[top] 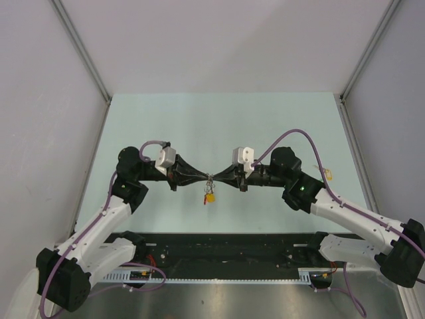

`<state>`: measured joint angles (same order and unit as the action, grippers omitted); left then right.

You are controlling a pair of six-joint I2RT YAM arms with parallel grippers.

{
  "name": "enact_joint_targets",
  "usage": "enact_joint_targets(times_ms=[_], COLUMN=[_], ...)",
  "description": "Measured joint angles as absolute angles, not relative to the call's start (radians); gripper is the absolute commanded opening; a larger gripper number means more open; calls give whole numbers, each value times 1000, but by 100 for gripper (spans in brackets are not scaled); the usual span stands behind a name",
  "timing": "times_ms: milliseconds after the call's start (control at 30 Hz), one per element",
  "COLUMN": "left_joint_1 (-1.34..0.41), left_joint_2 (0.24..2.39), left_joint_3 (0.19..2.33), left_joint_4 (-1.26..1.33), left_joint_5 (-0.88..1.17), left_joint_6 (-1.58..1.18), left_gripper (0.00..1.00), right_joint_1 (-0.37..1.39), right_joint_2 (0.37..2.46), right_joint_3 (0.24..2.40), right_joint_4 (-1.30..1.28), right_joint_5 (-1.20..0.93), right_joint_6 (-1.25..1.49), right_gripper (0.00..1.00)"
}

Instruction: Put the keys on the keyring

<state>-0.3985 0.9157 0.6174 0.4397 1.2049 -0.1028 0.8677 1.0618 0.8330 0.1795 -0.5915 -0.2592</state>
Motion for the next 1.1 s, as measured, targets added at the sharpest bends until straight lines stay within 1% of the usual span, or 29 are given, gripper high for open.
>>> enact_joint_targets(times_ms=[333,633,1100], left_joint_1=[-405,-443,-472], left_joint_2=[916,905,896], left_joint_3=[633,715,796], left_joint_4=[369,133,-81], left_joint_5=[1192,1072,905], left_joint_6=[-70,43,-39], left_gripper=[0,0,0], right_joint_1=[875,877,908], right_joint_2=[1064,1061,1061], right_joint_3=[839,842,844], right_joint_4=[150,137,124], right_joint_5=[-581,-545,-476], right_joint_6=[-266,-290,-344], right_gripper=[0,0,0])
